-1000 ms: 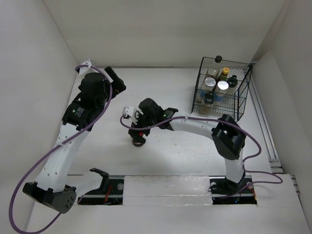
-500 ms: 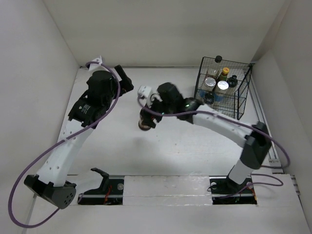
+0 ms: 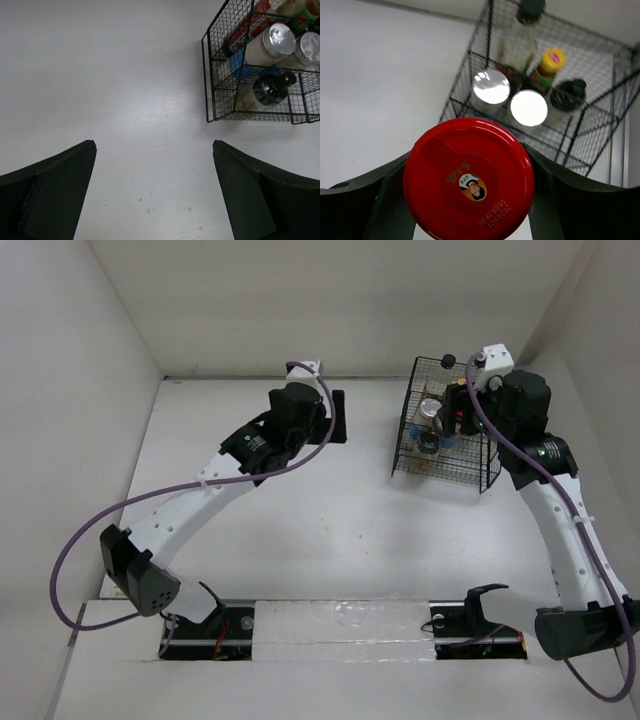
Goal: Organize the condiment bottles
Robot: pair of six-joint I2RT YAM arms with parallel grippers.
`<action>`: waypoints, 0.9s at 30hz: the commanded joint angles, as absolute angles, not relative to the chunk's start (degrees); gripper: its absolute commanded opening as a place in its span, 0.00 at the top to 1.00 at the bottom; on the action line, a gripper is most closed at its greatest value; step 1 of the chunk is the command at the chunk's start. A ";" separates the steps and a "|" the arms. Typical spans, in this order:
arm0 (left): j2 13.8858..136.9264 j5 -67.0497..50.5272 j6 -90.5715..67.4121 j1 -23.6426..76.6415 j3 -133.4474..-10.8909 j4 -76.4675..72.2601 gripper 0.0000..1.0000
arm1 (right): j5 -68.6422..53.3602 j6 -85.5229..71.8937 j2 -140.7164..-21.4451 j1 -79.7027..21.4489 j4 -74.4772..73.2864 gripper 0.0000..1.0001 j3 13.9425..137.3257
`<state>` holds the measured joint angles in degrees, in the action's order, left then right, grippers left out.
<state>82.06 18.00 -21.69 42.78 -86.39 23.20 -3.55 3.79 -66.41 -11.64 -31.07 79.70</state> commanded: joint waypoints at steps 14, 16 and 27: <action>82.10 14.94 -18.98 43.07 -84.47 16.70 0.01 | -4.22 -0.44 -71.09 3.24 -16.52 0.73 70.31; 82.09 14.94 -18.98 43.07 -83.94 16.70 0.01 | -3.52 -0.44 -71.80 3.77 -14.60 0.73 69.70; 82.09 14.94 -19.51 43.07 -82.79 16.70 0.01 | -1.67 -0.44 -75.93 4.31 -10.28 0.71 63.37</action>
<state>83.72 15.05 -19.16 43.03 -82.94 18.55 -2.35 0.12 -76.69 3.81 -20.99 62.70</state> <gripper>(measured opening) 0.990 0.743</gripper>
